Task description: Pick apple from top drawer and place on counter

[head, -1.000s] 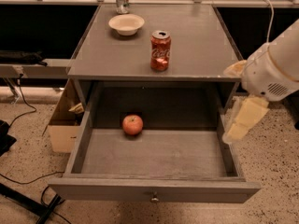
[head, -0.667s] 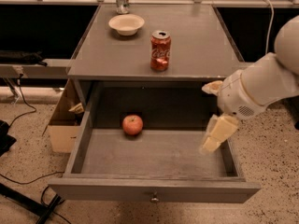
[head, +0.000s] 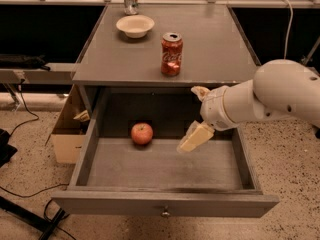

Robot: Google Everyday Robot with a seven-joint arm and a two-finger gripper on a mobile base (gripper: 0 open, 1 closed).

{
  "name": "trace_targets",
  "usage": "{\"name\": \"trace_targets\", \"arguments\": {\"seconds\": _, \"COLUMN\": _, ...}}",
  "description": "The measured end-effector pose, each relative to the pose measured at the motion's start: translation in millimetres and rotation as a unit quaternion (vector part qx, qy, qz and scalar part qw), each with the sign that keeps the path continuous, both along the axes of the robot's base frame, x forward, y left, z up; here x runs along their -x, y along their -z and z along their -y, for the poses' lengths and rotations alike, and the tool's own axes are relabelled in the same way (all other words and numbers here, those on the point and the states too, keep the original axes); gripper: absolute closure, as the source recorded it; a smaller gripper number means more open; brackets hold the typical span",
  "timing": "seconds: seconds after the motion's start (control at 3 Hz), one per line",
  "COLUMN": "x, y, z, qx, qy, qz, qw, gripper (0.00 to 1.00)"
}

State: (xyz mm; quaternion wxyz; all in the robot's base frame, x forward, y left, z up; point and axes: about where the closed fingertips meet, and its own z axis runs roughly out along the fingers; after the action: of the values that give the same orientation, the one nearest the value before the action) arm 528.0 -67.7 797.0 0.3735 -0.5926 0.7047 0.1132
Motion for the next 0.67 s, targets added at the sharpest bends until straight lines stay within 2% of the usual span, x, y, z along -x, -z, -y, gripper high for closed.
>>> {"name": "trace_targets", "arguments": {"seconds": 0.33, "x": -3.3, "y": 9.4, "z": -11.5, "qx": -0.002, "qy": -0.011, "qz": -0.009, "qw": 0.9999, "gripper": 0.00}}
{"name": "trace_targets", "arguments": {"seconds": 0.67, "x": -17.4, "y": 54.8, "z": -36.0, "qx": -0.032, "qy": -0.029, "qz": -0.037, "qw": 0.9984, "gripper": 0.00}}
